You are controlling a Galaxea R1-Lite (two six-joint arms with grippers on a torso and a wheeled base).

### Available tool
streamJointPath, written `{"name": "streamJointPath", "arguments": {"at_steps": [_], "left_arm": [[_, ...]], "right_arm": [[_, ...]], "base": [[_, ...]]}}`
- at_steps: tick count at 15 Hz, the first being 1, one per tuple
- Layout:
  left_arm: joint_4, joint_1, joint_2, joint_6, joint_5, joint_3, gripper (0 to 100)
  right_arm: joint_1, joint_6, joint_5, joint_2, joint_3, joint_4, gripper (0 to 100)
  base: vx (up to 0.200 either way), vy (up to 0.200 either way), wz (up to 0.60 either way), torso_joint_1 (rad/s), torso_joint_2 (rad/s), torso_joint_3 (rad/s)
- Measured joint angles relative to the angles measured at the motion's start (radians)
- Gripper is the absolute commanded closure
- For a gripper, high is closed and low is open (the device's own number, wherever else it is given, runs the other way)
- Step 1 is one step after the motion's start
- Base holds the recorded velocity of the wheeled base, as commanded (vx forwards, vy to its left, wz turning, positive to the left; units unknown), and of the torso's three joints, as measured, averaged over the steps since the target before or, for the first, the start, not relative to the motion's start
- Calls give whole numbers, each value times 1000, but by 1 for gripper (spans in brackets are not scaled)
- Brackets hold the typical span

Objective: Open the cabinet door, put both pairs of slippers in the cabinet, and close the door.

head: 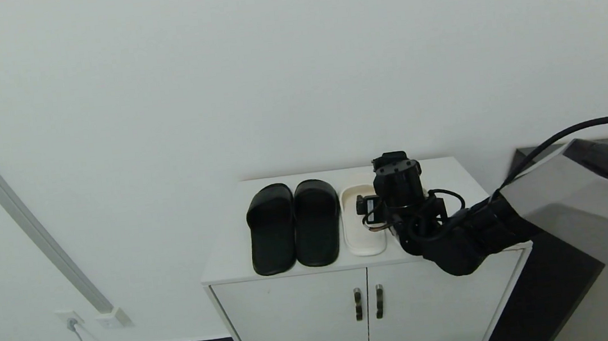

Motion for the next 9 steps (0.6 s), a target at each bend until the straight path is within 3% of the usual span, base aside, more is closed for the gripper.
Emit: {"name": "streamJointPath", "arguments": {"at_steps": [4, 5, 9], "left_arm": [[0, 0, 0, -1, 0, 0, 100], [0, 0, 0, 0, 0, 0, 100], [0, 0, 0, -1, 0, 0, 100]], "right_arm": [[-34, -37, 2, 58, -88, 1, 0], [-39, -41, 4, 66, -93, 0, 100], [-50, -43, 4, 87, -110, -4, 100]], "base": [[0, 0, 0, 0, 0, 0], [0, 0, 0, 0, 0, 0], [0, 0, 0, 0, 0, 0]]}}
